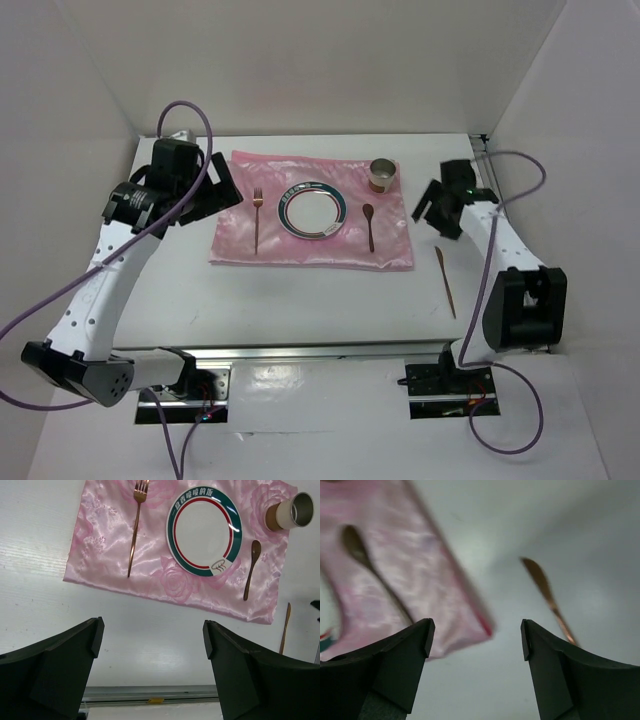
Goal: Set the dinner table for one person
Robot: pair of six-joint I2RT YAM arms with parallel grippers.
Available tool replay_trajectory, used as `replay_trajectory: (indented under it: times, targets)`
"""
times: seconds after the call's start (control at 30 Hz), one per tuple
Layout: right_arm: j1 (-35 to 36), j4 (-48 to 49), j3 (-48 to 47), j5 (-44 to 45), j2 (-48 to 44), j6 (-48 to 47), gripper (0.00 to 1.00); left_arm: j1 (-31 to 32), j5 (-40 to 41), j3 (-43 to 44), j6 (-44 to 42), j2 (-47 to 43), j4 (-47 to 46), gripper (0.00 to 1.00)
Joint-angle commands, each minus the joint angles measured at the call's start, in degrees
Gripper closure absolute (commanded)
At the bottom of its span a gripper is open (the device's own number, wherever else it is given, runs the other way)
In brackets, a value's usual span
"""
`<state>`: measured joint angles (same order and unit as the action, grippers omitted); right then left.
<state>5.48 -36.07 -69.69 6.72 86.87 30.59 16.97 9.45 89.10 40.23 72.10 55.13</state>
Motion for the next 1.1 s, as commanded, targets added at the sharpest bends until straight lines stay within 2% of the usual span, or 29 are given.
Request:
replay_trajectory:
  times: [0.0, 0.07, 0.1, 0.23, 0.53, 0.73, 0.87, 0.9, 0.93, 1.0, 1.07]
  targets:
    - [-6.2, -5.2, 9.0, -1.4, -7.0, 0.5, 0.17, -0.4, -1.0, -0.2, -2.3, 0.5, -2.7, 0.0]
    - [-9.8, -3.7, 13.1, -4.6, -8.0, 0.5, 0.12, -0.4, -1.5, -0.8, -2.3, 1.0, -2.8, 0.0]
    - [-13.3, -3.1, 13.8, -6.1, -8.0, 0.5, 0.12, -0.4, -1.5, -0.8, -2.3, 1.6, -2.8, 0.0]
    - [-20.1, -1.1, 16.8, -10.1, -4.2, -0.9, 0.12, -0.4, -1.5, -1.8, -2.8, 1.6, -3.5, 0.0]
    - [-20.7, 2.8, 20.4, -11.0, 1.5, 1.9, 0.11, -0.4, -0.9, -1.2, -3.3, 3.9, -2.7, 0.0]
    - [-20.7, 3.3, 23.3, -12.3, 1.5, 1.9, 0.11, -0.4, -0.9, -1.2, -3.3, 3.9, -2.7, 0.0]
    - [-19.5, 2.2, 23.3, -11.3, 1.5, 1.3, 0.23, -0.4, -0.9, -1.2, -3.3, 4.5, -3.3, 0.0]
    - [-18.7, 2.1, 23.3, -11.3, 1.5, 1.3, 0.28, -0.4, -1.4, -0.3, -3.3, 5.1, -3.3, 0.0]
    - [-18.0, 1.5, 23.3, -10.6, 1.5, 1.3, 0.38, -0.4, -1.5, 0.5, -3.8, 5.1, -3.3, 0.0]
    - [-15.9, 1.5, 22.8, -10.1, 1.5, 2.1, 0.53, -0.4, -1.5, 1.2, -3.8, 5.6, -3.3, 0.0]
    - [-14.1, 1.5, 22.8, -9.1, 1.5, 2.7, 0.6, -0.4, -1.5, 1.7, -3.8, 5.6, -3.3, 0.0]
